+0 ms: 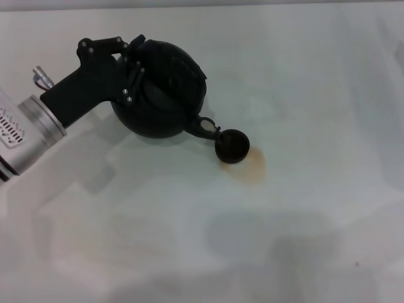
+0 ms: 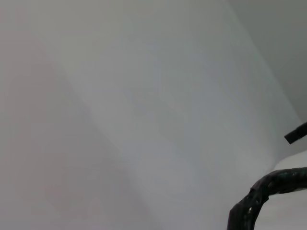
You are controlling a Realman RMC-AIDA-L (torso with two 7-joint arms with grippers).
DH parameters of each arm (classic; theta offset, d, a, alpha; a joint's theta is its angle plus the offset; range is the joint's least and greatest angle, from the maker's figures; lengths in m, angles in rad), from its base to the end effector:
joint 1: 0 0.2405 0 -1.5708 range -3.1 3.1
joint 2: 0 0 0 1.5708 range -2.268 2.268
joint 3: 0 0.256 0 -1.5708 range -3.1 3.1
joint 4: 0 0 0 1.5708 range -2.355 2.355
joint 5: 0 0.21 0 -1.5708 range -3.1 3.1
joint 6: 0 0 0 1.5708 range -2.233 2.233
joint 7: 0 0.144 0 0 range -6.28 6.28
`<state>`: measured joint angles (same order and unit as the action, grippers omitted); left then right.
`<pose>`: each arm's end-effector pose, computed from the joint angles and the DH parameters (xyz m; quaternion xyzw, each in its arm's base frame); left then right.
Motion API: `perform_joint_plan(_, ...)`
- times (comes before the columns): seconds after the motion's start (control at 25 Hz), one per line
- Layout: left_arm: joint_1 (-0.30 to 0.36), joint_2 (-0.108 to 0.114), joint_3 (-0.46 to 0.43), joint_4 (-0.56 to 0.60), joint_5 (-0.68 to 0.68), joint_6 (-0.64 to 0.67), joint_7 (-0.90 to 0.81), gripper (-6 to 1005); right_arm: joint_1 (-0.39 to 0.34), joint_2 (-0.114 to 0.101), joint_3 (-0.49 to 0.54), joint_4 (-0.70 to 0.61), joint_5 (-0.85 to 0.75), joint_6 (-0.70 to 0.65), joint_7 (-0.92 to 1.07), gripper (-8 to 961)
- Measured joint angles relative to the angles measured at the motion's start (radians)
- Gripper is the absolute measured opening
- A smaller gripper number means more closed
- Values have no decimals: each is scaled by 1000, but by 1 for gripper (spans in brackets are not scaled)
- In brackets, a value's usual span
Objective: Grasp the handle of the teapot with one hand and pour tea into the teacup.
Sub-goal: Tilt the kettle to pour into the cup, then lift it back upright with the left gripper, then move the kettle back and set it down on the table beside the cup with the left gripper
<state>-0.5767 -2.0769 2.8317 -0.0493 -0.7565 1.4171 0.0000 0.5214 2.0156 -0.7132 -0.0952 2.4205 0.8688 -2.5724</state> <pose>-0.2719 0.3213 -0.0489 -0.8620 0.0894 -0.2592 0.4264 0.3804 0.3656 0.0369 -0.6421 0.3839 0.2693 0.6065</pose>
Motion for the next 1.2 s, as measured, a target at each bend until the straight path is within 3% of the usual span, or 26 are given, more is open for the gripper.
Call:
perform_joint_plan(0.36, 42, -1, 0, 42, -68, -3, 0, 117, -6, 1, -6, 0, -3, 4, 0, 846)
perform_joint_plan(1.2, 183, -7, 0, 247, -413, -9, -56, 116, -2, 2, -11, 2, -8, 6, 0, 846)
